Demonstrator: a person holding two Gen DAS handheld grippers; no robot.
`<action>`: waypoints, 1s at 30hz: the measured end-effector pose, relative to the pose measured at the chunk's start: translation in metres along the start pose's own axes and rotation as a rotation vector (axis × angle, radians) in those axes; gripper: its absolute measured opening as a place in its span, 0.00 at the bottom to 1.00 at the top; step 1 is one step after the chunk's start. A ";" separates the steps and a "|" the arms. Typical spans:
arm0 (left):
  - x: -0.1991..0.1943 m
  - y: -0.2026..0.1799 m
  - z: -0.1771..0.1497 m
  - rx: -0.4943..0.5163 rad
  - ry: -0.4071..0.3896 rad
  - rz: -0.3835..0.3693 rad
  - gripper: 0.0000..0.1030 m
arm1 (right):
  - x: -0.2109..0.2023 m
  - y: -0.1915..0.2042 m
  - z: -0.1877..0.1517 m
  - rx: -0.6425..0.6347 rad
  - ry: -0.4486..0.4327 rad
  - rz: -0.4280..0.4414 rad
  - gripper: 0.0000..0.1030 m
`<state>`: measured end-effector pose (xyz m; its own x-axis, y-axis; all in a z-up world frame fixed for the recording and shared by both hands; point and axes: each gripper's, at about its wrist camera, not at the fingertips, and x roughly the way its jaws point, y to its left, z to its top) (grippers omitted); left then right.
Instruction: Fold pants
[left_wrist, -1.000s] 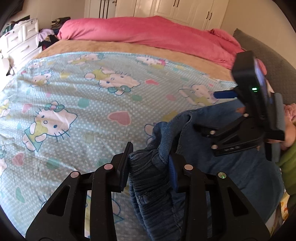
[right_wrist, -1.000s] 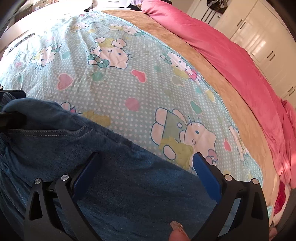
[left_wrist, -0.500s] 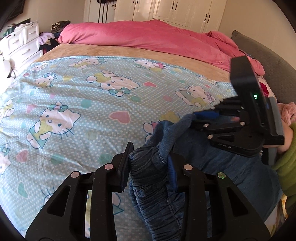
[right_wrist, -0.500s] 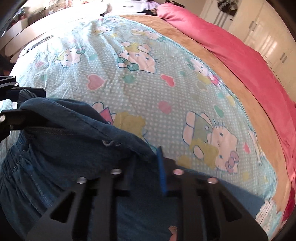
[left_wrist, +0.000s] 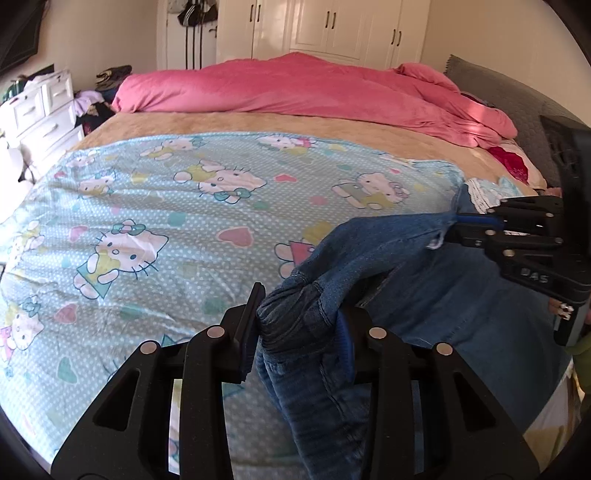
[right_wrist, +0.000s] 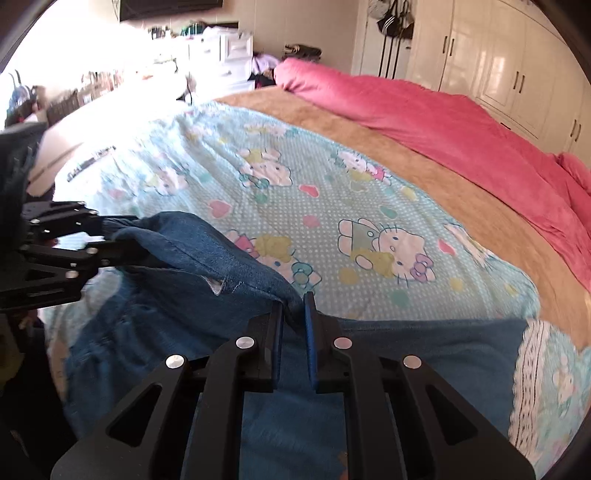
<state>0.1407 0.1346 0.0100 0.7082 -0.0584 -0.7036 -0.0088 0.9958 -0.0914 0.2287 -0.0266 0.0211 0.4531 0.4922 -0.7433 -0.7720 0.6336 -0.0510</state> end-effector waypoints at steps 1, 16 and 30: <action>-0.004 -0.003 -0.001 0.008 -0.005 0.000 0.27 | -0.011 0.003 -0.004 0.001 -0.015 0.000 0.10; -0.062 -0.027 -0.037 0.065 -0.039 -0.037 0.31 | -0.096 0.049 -0.070 0.011 -0.098 0.043 0.10; -0.074 -0.028 -0.074 0.070 0.031 -0.054 0.32 | -0.107 0.095 -0.111 -0.043 -0.034 0.110 0.10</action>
<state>0.0364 0.1060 0.0131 0.6843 -0.1130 -0.7204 0.0785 0.9936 -0.0813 0.0576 -0.0857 0.0221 0.3786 0.5776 -0.7232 -0.8359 0.5489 0.0008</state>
